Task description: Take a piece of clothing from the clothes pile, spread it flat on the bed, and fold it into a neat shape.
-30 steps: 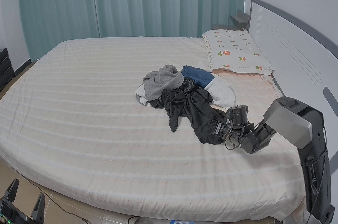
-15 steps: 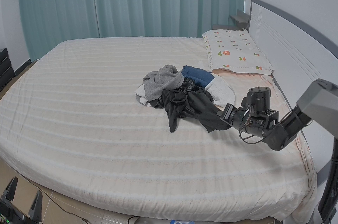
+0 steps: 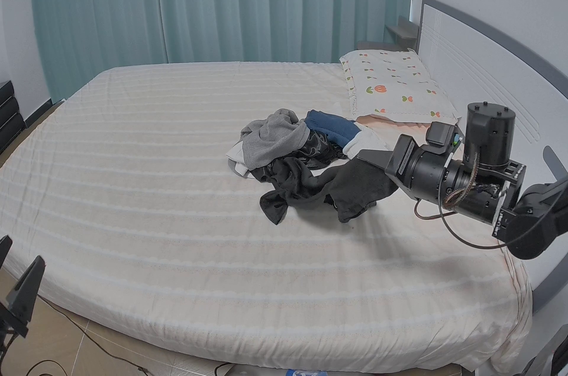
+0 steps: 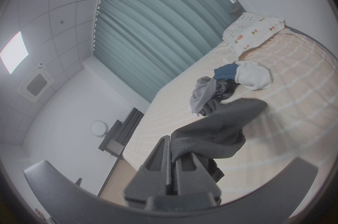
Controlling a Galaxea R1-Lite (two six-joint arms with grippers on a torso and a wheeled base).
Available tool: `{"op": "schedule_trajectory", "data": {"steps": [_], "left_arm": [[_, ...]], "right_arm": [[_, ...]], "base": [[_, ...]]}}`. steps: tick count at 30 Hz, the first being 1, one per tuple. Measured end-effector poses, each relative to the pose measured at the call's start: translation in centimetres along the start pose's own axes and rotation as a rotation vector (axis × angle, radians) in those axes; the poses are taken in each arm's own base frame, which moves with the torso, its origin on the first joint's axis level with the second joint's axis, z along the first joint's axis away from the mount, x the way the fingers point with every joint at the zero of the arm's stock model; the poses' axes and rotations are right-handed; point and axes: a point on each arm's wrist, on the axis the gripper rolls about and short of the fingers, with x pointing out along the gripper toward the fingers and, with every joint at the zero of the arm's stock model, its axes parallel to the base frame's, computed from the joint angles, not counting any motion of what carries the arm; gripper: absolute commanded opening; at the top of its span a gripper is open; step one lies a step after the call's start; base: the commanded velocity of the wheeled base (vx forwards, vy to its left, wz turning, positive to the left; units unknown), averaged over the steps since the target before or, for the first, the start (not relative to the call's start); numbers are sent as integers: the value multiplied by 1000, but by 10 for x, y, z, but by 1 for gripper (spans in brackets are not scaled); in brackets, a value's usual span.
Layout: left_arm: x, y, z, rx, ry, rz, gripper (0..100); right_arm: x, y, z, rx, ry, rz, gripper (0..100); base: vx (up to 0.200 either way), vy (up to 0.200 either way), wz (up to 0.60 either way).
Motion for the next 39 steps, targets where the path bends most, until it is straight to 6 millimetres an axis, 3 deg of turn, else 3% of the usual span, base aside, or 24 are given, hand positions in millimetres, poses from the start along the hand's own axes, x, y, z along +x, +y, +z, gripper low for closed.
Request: {"op": "schedule_trajectory", "data": {"steps": [7, 15, 28, 33, 39], "left_arm": [[61, 2, 10, -14, 181, -72, 100], [139, -8, -8, -62, 386, -151, 100], [256, -74, -77, -173, 665, -247, 100], [291, -96, -104, -136, 663, -265, 100], [324, -109, -136, -36, 595, -270, 100]], "right_arm": [[-25, 29, 3, -13, -2, 89, 0], [-39, 41, 2, -17, 8, 134, 0], [-56, 42, -7, -19, 59, 157, 0], [-65, 44, -7, -21, 60, 171, 0], [-72, 46, -6, -22, 54, 182, 0]], "base": [[0, 0, 0], [0, 0, 0], [0, 0, 0], [0, 0, 0], [0, 0, 0]]}}
